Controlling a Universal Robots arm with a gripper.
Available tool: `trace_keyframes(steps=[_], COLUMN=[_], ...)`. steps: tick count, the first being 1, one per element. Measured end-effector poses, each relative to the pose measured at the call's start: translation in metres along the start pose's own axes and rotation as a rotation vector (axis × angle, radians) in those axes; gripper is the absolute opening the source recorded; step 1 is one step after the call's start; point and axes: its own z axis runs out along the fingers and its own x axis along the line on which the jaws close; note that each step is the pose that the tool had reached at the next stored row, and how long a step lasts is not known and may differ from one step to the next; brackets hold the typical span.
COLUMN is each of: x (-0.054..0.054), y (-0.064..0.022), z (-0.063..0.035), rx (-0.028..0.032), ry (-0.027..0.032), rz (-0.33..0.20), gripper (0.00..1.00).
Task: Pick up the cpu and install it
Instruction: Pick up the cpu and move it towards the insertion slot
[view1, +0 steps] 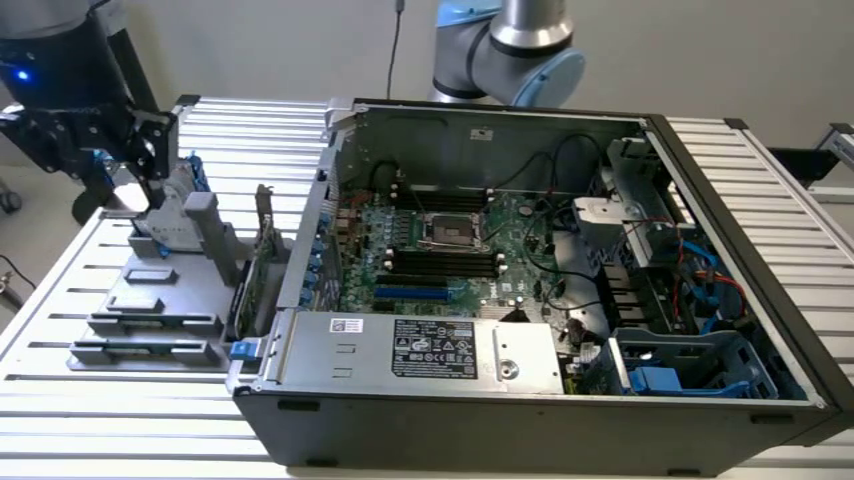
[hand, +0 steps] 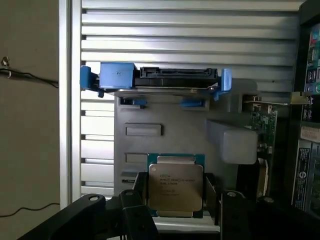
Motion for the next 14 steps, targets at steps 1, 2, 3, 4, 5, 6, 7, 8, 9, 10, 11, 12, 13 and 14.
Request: trace_keyframes(steps=[1, 2, 3, 4, 5, 6, 7, 8, 9, 10, 11, 12, 13, 14], x=[-0.004, -0.008, -0.012, -0.016, -0.02, -0.024, -0.029, -0.033, -0.037, -0.042, -0.046, -0.051, -0.055, -0.059], y=[0.0, -0.0002, -0.0002, -0.0003, -0.0004, -0.0005, -0.0005, -0.0006, -0.0007, -0.0008, -0.0009, -0.0009, -0.001, -0.0011], z=[-0.0051, -0.0098, -0.0144, -0.0191, -0.0237, -0.0285, -0.0334, -0.0381, -0.043, -0.0475, -0.0519, -0.0557, -0.0591, -0.0618], rx=[-0.0008, -0.0014, -0.0023, -0.0032, -0.004, -0.0049, -0.0059, -0.0068, -0.0081, -0.0092, -0.0104, -0.0117, -0.0129, -0.0139], ry=[0.0003, 0.0008, 0.001, 0.0013, 0.0017, 0.002, 0.0023, 0.003, 0.0033, 0.0039, 0.0045, 0.0047, 0.0049, 0.0053], rz=[0.0, 0.0, -0.001, -0.001, -0.001, -0.001, -0.001, -0.002, -0.002, -0.002, -0.002, -0.002, -0.002, -0.002], gripper=[0.55, 0.55, 0.55, 0.55, 0.55, 0.55, 0.55, 0.55, 0.55, 0.55, 0.55, 0.55, 0.55, 0.55])
